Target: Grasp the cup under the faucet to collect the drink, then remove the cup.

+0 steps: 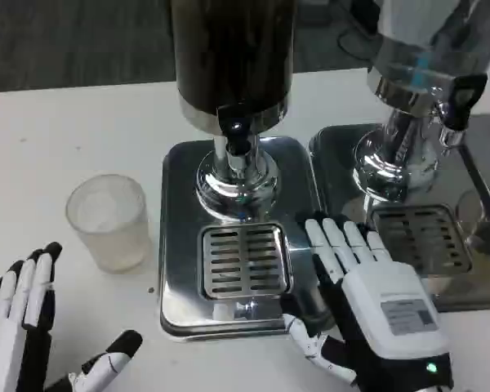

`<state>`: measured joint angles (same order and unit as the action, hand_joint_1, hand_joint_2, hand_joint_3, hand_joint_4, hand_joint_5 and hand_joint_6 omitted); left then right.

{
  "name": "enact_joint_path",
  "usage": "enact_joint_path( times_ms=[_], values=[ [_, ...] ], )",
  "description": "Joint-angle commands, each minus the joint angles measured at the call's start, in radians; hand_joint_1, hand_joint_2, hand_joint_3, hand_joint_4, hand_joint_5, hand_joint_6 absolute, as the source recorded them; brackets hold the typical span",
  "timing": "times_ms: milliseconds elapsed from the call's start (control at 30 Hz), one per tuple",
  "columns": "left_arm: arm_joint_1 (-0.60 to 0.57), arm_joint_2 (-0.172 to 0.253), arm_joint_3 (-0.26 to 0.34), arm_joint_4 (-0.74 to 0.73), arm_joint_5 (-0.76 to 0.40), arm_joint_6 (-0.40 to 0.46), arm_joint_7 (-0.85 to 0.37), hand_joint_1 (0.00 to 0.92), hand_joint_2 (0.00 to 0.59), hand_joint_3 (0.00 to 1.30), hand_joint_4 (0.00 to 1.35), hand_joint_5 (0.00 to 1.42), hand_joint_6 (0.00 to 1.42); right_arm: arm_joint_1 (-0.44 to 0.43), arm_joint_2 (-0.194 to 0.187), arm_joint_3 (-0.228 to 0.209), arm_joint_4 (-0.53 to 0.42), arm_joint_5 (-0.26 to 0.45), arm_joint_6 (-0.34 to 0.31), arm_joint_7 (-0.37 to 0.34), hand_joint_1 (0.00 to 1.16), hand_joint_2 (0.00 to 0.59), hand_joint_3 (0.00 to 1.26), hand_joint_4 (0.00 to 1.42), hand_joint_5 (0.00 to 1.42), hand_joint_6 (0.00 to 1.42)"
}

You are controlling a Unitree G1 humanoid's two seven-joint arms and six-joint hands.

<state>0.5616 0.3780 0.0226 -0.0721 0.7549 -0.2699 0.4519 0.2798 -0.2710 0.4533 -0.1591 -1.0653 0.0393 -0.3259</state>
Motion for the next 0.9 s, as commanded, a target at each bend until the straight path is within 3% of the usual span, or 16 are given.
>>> enact_joint_path(
  times_ms=[33, 367, 900],
  values=[
    [-0.009, 0.007, 0.005, 0.002, -0.001, 0.004, 0.003, 0.000, 0.131, 0.00, 0.00, 0.00, 0.00, -0.017, 0.009, -0.003, 0.020, 0.015, 0.001, -0.007, 0.23, 0.440, 0.00, 0.00, 0.00, 0.00],
    [-0.009, -0.002, 0.012, 0.004, -0.006, 0.006, 0.013, 0.000, 0.128, 0.00, 0.00, 0.00, 0.00, -0.024, 0.008, 0.001, 0.017, 0.009, 0.002, 0.000, 0.23, 0.440, 0.00, 0.00, 0.00, 0.00],
    [-0.005, 0.001, 0.103, 0.004, -0.075, -0.053, 0.044, 0.000, 0.115, 0.00, 0.00, 0.00, 0.00, 0.007, 0.024, 0.026, -0.021, -0.037, 0.041, 0.002, 0.25, 0.433, 0.00, 0.00, 0.00, 0.00]
  ],
)
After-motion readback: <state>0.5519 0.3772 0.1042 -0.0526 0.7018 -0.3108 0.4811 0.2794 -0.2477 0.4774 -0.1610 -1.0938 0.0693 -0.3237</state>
